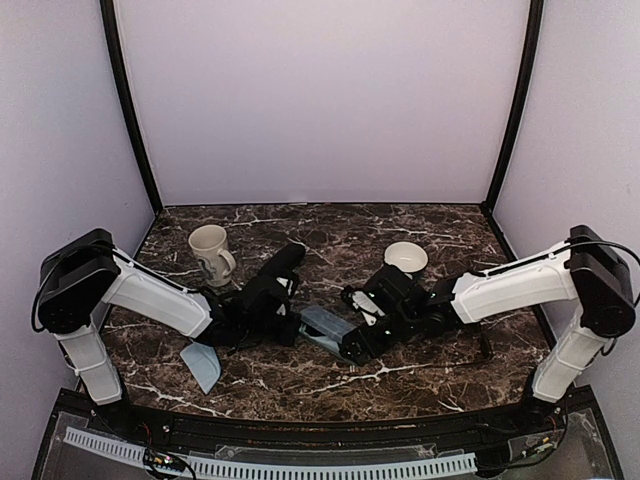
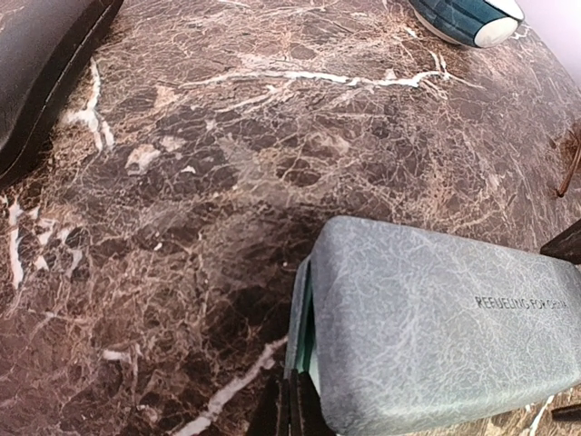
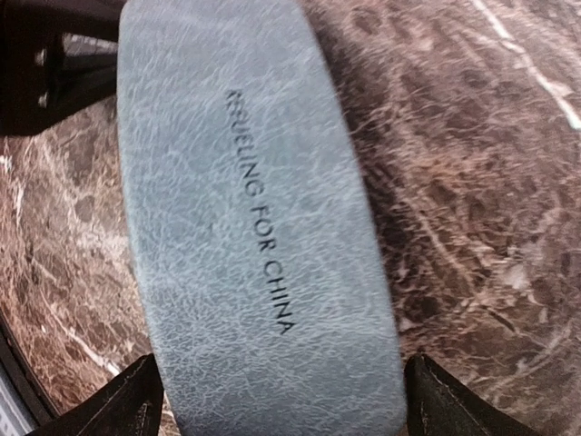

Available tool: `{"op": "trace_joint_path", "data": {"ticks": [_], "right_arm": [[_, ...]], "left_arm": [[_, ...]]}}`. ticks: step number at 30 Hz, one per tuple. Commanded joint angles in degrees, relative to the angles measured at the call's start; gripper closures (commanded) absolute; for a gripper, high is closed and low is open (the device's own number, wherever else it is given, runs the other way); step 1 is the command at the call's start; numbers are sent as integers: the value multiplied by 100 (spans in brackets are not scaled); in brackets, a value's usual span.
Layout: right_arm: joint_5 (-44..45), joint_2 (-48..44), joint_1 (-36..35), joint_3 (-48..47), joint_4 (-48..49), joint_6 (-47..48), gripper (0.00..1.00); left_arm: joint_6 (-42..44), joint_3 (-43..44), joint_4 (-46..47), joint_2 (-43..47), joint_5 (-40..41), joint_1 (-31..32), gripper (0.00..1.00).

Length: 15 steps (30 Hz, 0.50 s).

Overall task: Organize the sunglasses
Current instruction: Close the case with sunglasses at the center of the board.

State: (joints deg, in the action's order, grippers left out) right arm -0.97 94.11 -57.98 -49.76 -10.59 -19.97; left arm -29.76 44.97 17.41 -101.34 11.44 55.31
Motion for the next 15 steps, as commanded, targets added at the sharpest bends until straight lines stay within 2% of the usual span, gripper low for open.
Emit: {"op": "trace_joint_path", "data": {"ticks": [1,15], "right_arm": [[-644,222,130,53,166,297,9],[-794,338,363,110,305,353,30]], "left_arm": [[-26,-116,-222,130,7,32,100],[-65,-171,-244,223,60,33,99]]}}
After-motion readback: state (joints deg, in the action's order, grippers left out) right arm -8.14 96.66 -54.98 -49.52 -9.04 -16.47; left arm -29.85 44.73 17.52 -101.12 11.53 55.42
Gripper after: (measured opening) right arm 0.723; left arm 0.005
